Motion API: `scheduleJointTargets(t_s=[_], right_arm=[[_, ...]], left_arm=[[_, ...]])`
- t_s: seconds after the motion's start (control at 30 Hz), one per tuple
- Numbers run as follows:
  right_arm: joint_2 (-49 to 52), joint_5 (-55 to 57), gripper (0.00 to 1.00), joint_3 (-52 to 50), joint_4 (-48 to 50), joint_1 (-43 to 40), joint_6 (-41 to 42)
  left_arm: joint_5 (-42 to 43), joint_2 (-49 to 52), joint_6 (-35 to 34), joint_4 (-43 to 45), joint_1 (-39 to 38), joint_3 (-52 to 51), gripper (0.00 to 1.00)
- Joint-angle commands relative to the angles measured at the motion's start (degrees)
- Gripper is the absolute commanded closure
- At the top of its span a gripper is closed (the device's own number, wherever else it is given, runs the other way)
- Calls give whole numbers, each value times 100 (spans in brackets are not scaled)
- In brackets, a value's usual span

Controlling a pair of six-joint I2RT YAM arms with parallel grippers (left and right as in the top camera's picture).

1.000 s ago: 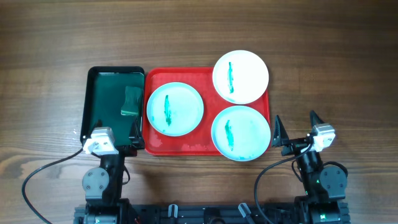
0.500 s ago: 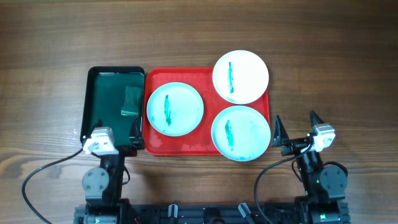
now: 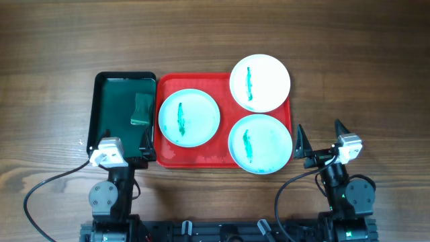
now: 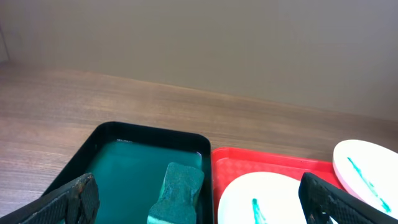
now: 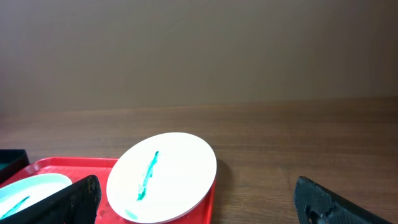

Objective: Clean dirty plates on tray and stack at the side

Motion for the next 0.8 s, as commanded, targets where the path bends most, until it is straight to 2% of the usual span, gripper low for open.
scheduleJointTargets(t_s=[0.0,0.23,0.47,0.77], right_arm=[[22,-57,0,-4,22,2,83],[24,-170,0,166,17,2,63],[203,-354,0,376,-22,2,61],[1362,-356,0,1069,-22,2,59]], left_arm=[[70,-42,7,61,-15,-9,0],[103,-42,7,15,-15,271,0],[195,-42,9,-520,-15,728,0],[153,190,9,-1128,-15,1320,0]])
